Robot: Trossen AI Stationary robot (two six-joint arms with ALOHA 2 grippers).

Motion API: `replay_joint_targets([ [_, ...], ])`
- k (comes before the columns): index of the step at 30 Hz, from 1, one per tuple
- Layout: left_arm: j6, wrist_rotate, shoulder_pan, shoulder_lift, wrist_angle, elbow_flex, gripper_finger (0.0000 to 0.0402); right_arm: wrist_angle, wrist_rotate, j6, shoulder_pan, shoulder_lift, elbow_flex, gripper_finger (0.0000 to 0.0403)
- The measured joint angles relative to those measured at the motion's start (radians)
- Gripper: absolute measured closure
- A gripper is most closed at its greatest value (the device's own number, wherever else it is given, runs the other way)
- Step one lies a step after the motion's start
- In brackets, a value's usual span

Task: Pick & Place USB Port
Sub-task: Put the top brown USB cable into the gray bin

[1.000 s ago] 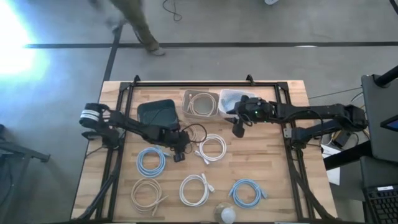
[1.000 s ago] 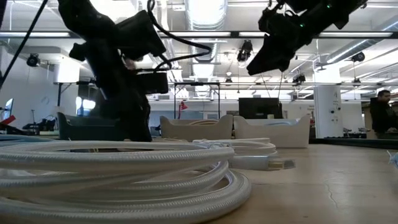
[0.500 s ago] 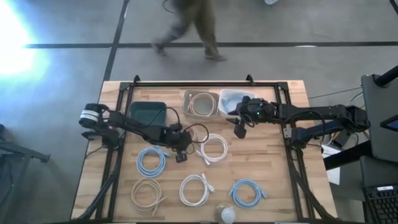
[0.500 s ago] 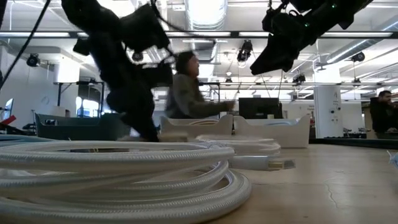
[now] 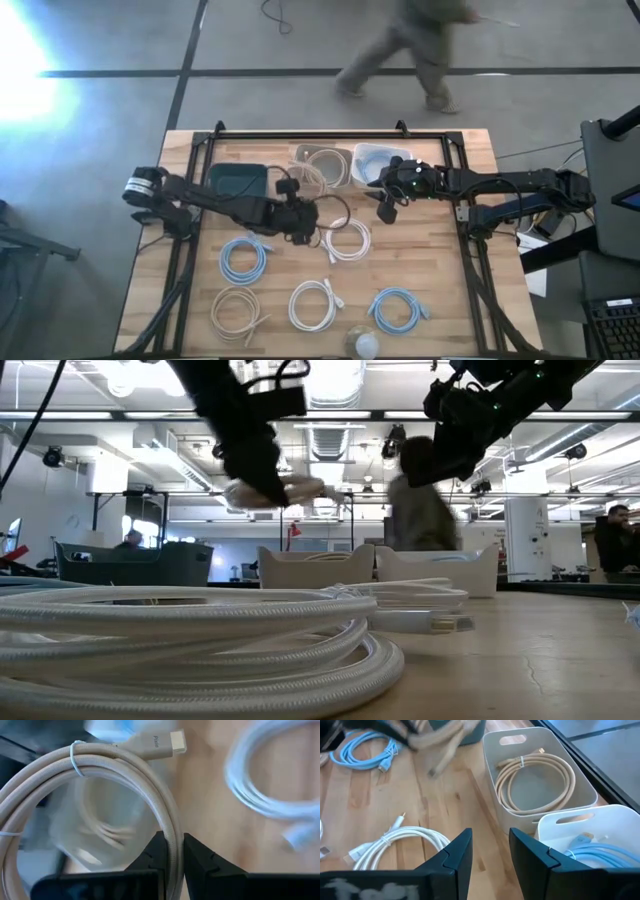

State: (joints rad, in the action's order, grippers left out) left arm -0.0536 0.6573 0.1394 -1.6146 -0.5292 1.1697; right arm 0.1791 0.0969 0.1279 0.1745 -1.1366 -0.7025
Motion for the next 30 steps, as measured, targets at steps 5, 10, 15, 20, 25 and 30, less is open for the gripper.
replay_joint_targets([
  [5,-0.024,-0.015,-0.077,0.0,0.127,0.025,0.0369,-0.001,0.0,-0.005,0.0,0.0,0.0,0.0281],
  [10,-0.008,-0.004,-0.159,-0.03,0.329,0.002,0.0369,-0.002,0.0,-0.02,0.0,0.0,0.0,0.0289],
  [15,-0.027,-0.096,-0.244,-0.082,0.416,-0.004,0.0369,-0.003,0.001,-0.028,0.0,0.0,0.0,0.0294],
  [20,-0.053,-0.099,-0.293,-0.159,0.468,-0.006,0.0367,-0.003,0.003,-0.035,0.0,0.0,0.0,0.0292],
  [25,-0.045,-0.13,-0.319,-0.244,0.539,-0.004,0.0367,-0.003,0.003,-0.035,0.0,0.0,0.0,0.029],
  [30,-0.033,-0.194,-0.327,-0.291,0.555,-0.004,0.0367,-0.004,0.003,-0.035,0.0,0.0,0.0,0.0295],
])
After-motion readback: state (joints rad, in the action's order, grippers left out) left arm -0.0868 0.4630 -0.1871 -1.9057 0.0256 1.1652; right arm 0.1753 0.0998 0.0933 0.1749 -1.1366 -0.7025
